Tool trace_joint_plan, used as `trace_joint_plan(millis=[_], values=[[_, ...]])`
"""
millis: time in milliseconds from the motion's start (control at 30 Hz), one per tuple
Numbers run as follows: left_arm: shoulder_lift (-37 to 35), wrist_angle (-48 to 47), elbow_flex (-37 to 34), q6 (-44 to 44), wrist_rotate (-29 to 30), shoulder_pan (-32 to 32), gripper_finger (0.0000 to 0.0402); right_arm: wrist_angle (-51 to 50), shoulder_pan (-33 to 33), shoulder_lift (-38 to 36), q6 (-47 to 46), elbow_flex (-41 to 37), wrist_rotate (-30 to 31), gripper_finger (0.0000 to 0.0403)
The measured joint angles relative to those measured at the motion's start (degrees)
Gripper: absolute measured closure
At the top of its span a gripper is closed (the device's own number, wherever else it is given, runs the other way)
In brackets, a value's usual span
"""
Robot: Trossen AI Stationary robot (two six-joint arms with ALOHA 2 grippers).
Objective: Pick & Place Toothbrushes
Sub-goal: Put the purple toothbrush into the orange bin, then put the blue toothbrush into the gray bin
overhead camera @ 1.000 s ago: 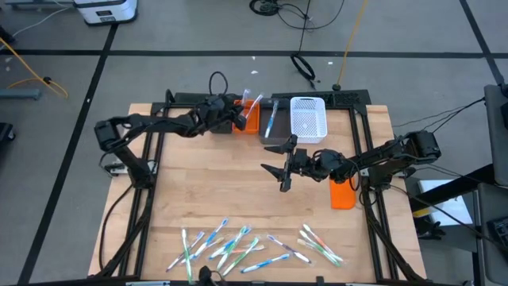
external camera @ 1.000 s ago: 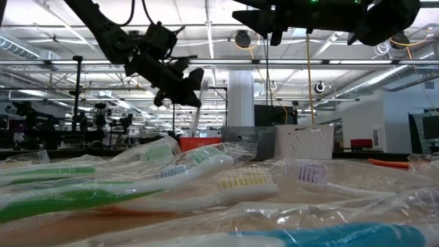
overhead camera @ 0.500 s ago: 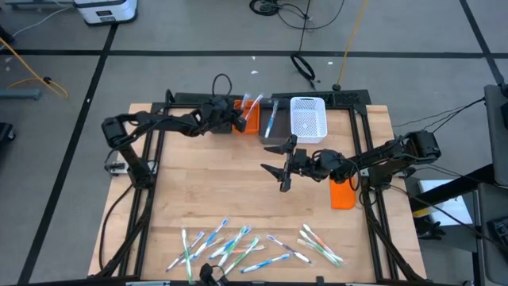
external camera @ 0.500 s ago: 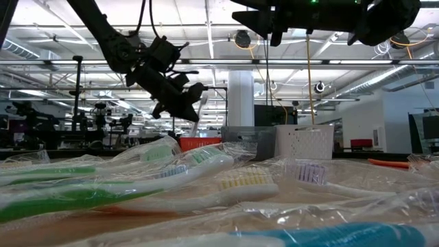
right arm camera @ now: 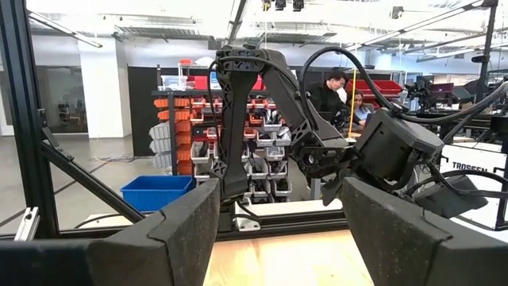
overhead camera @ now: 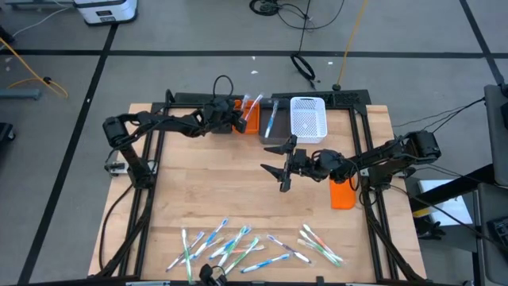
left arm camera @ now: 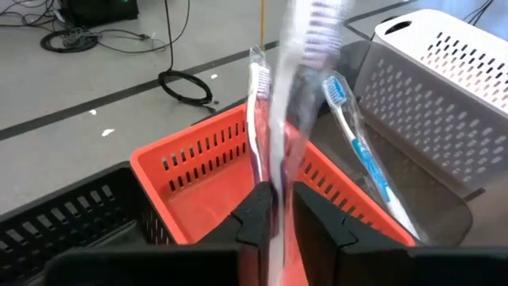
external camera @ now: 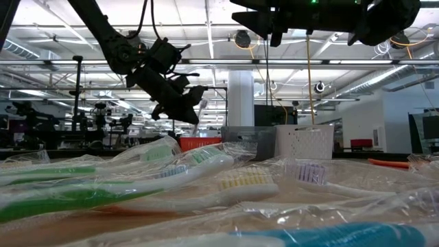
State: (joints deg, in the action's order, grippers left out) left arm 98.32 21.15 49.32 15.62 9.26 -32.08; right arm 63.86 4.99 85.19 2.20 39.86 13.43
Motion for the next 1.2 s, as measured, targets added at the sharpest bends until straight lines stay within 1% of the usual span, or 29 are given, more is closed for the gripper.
trace_joint_plan(millis=[267, 433, 567, 733, 833, 900, 967, 1033, 1133, 1200], values=[[0.0, 0.0, 0.0, 0.2, 0.0, 0.0, 0.0288, -0.4, 0.0, 0.0, 0.0, 0.0, 0.0, 0.0149], [0.0, 0.0, 0.0, 0.1, 0.0, 0.0, 0.0263, -0.3, 0.0, 0.0, 0.0, 0.0, 0.0, 0.0149], [0.0, 0.0, 0.0, 0.1, 0.1, 0.0, 0.0252, -0.4, 0.0, 0.0, 0.0, 0.0, 0.0, 0.0149], [0.0, 0.0, 0.0, 0.0, -0.1, 0.0, 0.0249, -0.4, 0.0, 0.0, 0.0, 0.0, 0.0, 0.0149], [0.0, 0.0, 0.0, 0.1, -2.2, 0.0, 0.0249, -0.3, 0.0, 0.0, 0.0, 0.0, 0.0, 0.0149], [0.0, 0.0, 0.0, 0.0, -4.7, 0.1, 0.0249, -0.4, 0.0, 0.0, 0.0, 0.0, 0.0, 0.0149], [0.0, -0.1, 0.0, -0.4, -9.3, 0.2, 0.0249, -0.3, 0.0, 0.0, 0.0, 0.0, 0.0, 0.0149], [0.0, -0.5, 0.0, -0.3, -16.7, 0.4, 0.0249, -0.4, 0.0, 0.0, 0.0, 0.0, 0.0, 0.0149], [-0.1, -1.5, 0.0, 3.8, -29.1, 0.9, 0.0249, -0.4, 0.0, 0.0, 0.0, 0.0, 0.0, 0.0149], [-0.1, -3.4, 0.0, 6.2, -35.7, 1.6, 0.0249, -0.4, 0.0, 0.0, 0.0, 0.0, 0.0, 0.0149]])
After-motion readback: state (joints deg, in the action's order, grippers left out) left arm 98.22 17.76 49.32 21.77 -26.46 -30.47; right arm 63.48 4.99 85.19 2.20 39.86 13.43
